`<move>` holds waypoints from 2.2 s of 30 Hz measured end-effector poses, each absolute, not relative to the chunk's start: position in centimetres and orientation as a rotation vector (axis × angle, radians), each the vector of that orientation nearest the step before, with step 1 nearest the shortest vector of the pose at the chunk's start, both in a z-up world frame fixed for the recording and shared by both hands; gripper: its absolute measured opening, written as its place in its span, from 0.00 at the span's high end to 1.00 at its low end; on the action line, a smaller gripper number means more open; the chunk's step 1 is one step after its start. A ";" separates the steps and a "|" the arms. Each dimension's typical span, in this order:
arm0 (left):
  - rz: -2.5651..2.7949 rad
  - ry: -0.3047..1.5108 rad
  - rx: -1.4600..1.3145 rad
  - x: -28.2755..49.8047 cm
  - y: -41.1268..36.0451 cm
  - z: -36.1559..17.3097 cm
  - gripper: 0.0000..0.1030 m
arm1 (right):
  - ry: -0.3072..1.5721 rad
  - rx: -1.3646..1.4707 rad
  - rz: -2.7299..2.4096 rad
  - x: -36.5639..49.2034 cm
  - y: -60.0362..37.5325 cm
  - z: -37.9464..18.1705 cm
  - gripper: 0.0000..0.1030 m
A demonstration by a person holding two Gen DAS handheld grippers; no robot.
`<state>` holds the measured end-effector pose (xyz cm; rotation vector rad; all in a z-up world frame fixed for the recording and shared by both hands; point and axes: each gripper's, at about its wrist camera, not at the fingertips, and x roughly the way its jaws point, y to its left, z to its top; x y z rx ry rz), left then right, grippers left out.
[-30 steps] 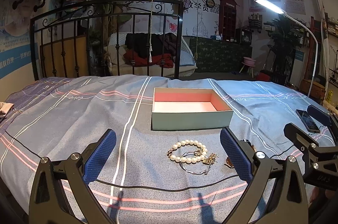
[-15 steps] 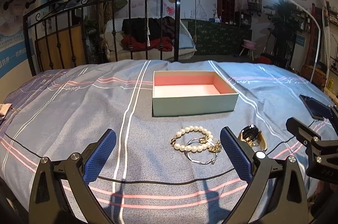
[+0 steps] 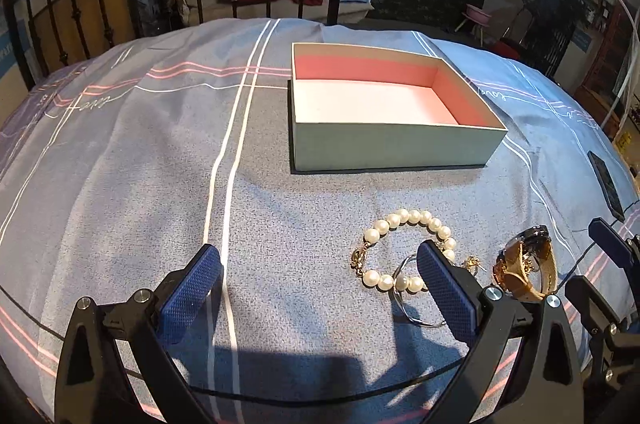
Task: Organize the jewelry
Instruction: 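Reach the left gripper to the pearl bracelet and close on it, then lift the pearl bracelet with the left gripper and carry it over the box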
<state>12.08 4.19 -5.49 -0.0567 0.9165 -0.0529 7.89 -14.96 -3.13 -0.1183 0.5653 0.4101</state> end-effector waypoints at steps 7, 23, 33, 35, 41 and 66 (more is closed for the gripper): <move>-0.119 0.963 -0.025 13.3 3.9 -6.4 0.07 | 0.620 -0.108 0.553 8.7 -12.0 -3.3 0.50; -0.243 1.022 0.198 16.6 1.1 -7.9 0.29 | 0.794 -0.226 0.706 11.1 -5.3 -6.6 0.74; -0.395 1.003 0.182 15.4 -0.3 -7.0 0.91 | 0.781 -0.190 0.736 10.8 -6.0 -6.1 0.96; -0.411 0.992 0.152 15.2 -0.1 -6.5 0.91 | 0.769 -0.171 0.742 10.5 -6.6 -5.9 0.96; -0.431 0.957 0.060 14.4 0.4 -4.2 0.91 | 0.715 -0.127 0.756 10.0 -7.8 -5.0 0.97; -0.451 0.797 0.010 15.0 -0.4 3.6 0.91 | 0.622 -0.037 0.632 13.3 -10.4 -1.3 0.98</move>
